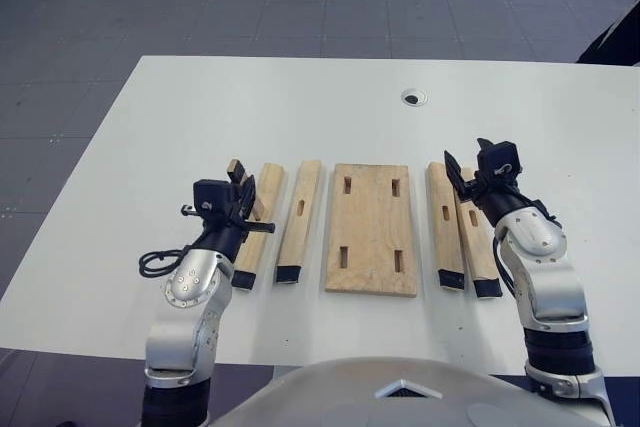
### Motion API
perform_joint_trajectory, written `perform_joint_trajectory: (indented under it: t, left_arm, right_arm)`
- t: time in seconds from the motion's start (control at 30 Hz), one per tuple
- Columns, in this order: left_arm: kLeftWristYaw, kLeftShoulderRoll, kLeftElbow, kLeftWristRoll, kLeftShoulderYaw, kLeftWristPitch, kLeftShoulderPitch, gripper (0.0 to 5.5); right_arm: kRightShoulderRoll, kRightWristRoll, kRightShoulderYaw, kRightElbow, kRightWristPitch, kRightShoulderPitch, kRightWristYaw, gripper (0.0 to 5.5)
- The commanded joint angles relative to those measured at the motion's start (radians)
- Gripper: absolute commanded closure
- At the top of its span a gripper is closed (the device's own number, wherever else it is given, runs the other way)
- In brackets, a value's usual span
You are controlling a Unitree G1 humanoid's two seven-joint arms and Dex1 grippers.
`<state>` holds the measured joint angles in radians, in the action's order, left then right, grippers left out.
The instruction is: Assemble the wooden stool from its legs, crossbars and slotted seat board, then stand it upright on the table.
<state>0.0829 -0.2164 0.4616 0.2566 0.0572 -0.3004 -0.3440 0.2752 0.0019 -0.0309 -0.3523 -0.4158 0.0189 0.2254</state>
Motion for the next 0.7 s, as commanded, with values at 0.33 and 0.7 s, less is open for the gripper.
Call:
perform_joint_trajectory:
  t: [0.33, 0.7]
  left_arm:
    - [0.108, 0.022, -0.269, -0.055, -0.005, 0.308, -0.16, 5.08]
    - [0.092, 0.044, -0.18, -0.025, 0.015, 0.319, -0.101, 5.08]
  right_arm:
    - [0.006, -0.009, -0.002, 0.01, 0.014, -0.015, 0.004, 2.5]
    - [0.005, -0.013, -0.002, 0.006, 0.015, -0.008, 0.006, 2.5]
